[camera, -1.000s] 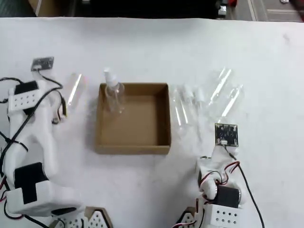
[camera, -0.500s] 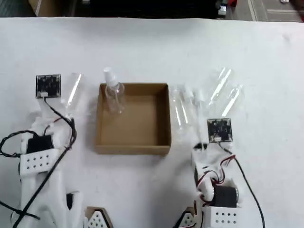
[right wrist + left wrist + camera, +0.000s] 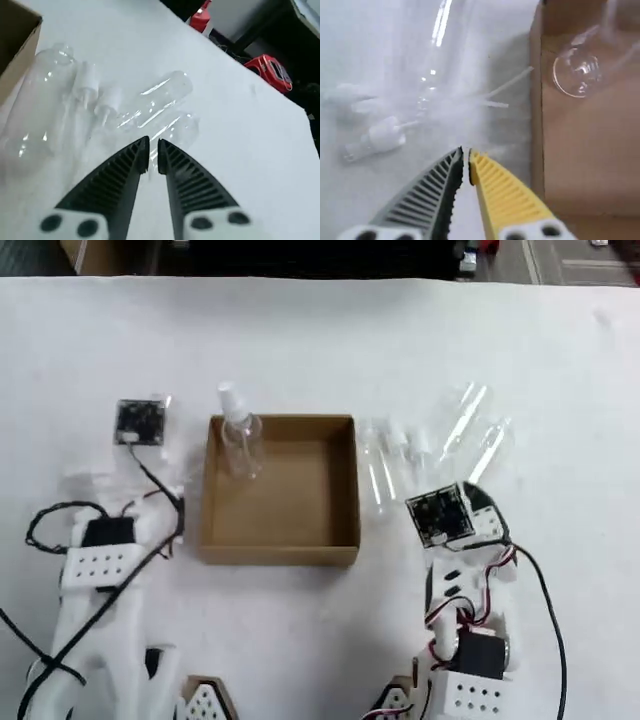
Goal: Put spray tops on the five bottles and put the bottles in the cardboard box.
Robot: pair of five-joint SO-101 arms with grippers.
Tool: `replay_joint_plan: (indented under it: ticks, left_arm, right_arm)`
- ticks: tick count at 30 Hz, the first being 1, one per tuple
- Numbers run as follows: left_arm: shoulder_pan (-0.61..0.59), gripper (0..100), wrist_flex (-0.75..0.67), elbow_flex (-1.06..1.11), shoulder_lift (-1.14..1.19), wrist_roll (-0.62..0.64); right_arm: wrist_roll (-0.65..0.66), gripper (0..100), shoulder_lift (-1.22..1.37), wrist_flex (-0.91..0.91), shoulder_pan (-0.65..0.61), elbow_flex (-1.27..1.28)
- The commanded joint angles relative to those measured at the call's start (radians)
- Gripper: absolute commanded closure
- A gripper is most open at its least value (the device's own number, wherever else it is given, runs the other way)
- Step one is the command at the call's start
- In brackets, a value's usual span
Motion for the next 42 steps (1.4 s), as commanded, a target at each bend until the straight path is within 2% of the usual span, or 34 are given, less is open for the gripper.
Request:
replay_joint_plan:
  ticks: [1,5,8,12,17,21,26,34,40,42]
  left_arm:
    - [0.062,98,-0.023,0.003,0.002,0.011]
    - [0.061,98,-0.023,0.005,0.004,0.011]
    - [0.056,98,-0.058,0.038,0.002,0.078]
    - [0.031,98,-0.175,0.092,0.002,0.103]
    - [0.022,98,-0.206,0.106,0.002,0.109]
    - [0.025,98,-0.207,0.106,0.002,0.109]
    - [0.025,98,-0.207,0.106,0.002,0.109]
    - [0.07,98,-0.207,0.106,0.004,0.103]
    - [0.07,98,-0.207,0.106,0.004,0.103]
    - [0.07,98,-0.207,0.106,0.004,0.103]
  right_arm:
    - [-0.129,98.3,-0.004,0.024,-0.022,-0.146]
    - [-0.147,98.3,0.074,0.232,-0.186,-0.365]
    - [-0.147,98.3,0.272,0.309,-0.266,-0.548]
    - [-0.155,98.3,0.647,0.349,-0.269,-0.804]
    - [-0.172,98.2,1.035,0.446,-0.278,-1.117]
    - [-0.334,98.1,1.279,0.519,-0.259,-1.364]
    - [-0.414,98.1,1.572,0.638,-0.263,-1.634]
    - [-0.508,97.6,1.885,0.668,-0.275,-1.806]
    - [-0.474,83.5,1.957,0.615,-0.361,-1.815]
    - [-0.474,83.0,1.985,0.59,-0.375,-1.814]
